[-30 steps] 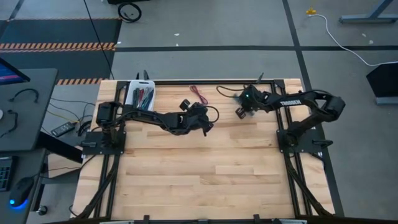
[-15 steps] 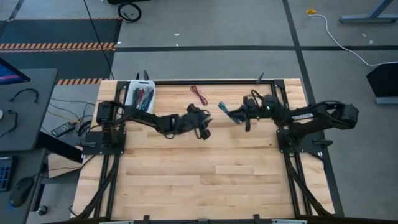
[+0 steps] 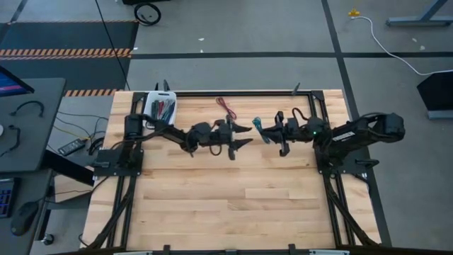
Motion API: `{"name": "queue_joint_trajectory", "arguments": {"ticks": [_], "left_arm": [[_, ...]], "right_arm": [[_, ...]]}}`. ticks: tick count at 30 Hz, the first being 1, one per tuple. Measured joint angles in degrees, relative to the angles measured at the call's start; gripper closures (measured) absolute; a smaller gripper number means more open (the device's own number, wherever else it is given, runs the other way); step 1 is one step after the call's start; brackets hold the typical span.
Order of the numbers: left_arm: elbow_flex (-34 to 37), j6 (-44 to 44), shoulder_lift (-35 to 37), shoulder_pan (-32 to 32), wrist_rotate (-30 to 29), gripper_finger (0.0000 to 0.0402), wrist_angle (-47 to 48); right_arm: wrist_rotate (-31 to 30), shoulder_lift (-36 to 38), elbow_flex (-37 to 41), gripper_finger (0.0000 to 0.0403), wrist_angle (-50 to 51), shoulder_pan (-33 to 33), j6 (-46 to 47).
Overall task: Pick and place USB-C Cables
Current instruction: Put the blue charger cable into the white bin
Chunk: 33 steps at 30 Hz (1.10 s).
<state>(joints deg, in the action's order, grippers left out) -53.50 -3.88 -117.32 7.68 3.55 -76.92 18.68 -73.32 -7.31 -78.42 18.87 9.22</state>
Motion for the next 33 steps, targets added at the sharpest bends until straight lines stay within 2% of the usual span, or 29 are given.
{"name": "queue_joint_trajectory", "arguments": {"ticks": [5, 10, 14, 18, 25, 26, 29, 33], "left_arm": [[-5.39, 0.06, -0.50, 0.00, 0.04, 0.0128, 6.14], [-7.29, 0.52, -0.50, -0.19, 0.05, 0.0129, 7.45], [-7.32, 0.68, -0.50, -0.17, 0.02, 0.0169, 7.51], [-7.32, 2.52, -0.50, -0.09, -0.15, 0.0231, 8.47], [-7.32, 9.06, -0.32, -1.52, -1.71, 0.0365, 11.50], [-7.32, 9.97, 0.23, -1.78, -2.62, 0.0369, 13.46], [-7.30, 11.07, 3.33, -2.94, -9.89, 0.0369, 22.15], [-7.25, 10.72, 11.55, -4.55, -22.86, 0.0361, 38.28]], "right_arm": [[-0.90, -3.53, -1.71, 0.0385, 0.01, -1.55, -1.79], [-2.78, -6.61, -1.71, 0.0385, -0.04, -1.94, -2.50], [-2.80, -8.57, -1.71, 0.0385, 0.06, -1.94, -2.48], [-4.43, -9.91, -1.71, 0.0382, -0.08, -1.99, -2.34], [-5.33, -9.24, -1.69, 0.0318, 2.77, -1.75, -3.73], [-5.34, -8.77, -1.69, 0.0309, 3.71, -1.42, -4.13], [-5.91, -6.66, -1.70, 0.0284, 8.16, 0.13, -4.29], [-6.13, -5.31, -1.71, 0.0259, 13.39, 1.95, -4.29]]}}
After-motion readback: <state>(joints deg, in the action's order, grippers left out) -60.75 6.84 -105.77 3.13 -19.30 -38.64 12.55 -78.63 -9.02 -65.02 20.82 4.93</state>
